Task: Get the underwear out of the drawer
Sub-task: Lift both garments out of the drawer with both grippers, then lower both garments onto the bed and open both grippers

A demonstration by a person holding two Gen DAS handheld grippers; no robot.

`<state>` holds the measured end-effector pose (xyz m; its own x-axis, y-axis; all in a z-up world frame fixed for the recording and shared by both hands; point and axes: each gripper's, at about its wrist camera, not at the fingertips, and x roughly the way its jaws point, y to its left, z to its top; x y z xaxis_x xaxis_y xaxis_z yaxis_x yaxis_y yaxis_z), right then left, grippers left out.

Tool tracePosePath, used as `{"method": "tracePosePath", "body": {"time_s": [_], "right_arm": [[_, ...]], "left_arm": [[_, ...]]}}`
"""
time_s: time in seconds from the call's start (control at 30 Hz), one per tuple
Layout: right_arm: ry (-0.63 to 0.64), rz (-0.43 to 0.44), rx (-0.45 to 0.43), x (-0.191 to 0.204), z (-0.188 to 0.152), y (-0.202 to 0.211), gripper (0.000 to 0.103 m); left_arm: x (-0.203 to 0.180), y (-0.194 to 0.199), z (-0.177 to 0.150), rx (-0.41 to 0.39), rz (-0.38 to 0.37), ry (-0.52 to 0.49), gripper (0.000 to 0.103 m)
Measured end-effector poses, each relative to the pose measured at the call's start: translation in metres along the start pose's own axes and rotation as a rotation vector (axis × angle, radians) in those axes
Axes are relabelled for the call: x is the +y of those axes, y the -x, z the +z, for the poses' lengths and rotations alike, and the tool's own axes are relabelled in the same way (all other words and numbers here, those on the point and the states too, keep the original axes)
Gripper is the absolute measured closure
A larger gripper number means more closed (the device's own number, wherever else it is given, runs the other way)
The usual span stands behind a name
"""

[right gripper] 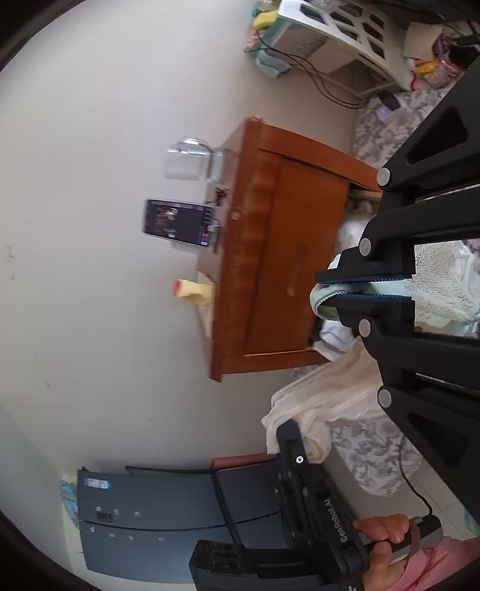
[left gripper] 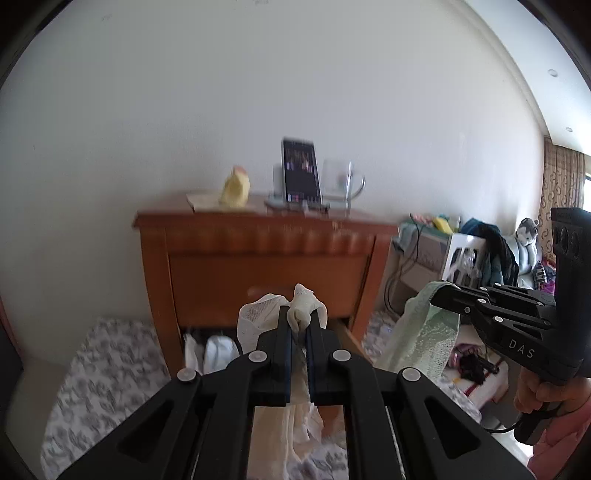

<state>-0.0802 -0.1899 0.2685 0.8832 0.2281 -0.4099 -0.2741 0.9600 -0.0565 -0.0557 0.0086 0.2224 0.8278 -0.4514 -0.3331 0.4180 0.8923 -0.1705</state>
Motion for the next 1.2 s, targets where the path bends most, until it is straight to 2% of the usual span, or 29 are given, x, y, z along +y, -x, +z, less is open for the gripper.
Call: {"method": "tracePosePath", "body": {"time_s": [0.4, 0.53, 0.83, 1.2], "right_arm": [[-0.033, 0.007, 0.29, 0.001, -0.074, -0.062, 0.098], [-0.061, 0.014, 0.352, -0.001, -0.096, -0.075, 0.098], [-0.103, 0.001, 0.509, -0.006, -0.141, -0.107, 0.097], [-0.168, -0.025, 0.636, -0.016, -0.182, -0.135, 0.095]], "left_arm": [[0.002, -0.058, -0.078, 0.285, 0.026, 0.05, 0.097], [0.001, -0.075, -0.1, 0.362, 0.042, 0.059, 0.096], [0.002, -0.107, -0.134, 0.505, 0.096, 0.055, 0.096], [0.014, -0.137, -0.169, 0.64, 0.138, 0.093, 0.096]]}}
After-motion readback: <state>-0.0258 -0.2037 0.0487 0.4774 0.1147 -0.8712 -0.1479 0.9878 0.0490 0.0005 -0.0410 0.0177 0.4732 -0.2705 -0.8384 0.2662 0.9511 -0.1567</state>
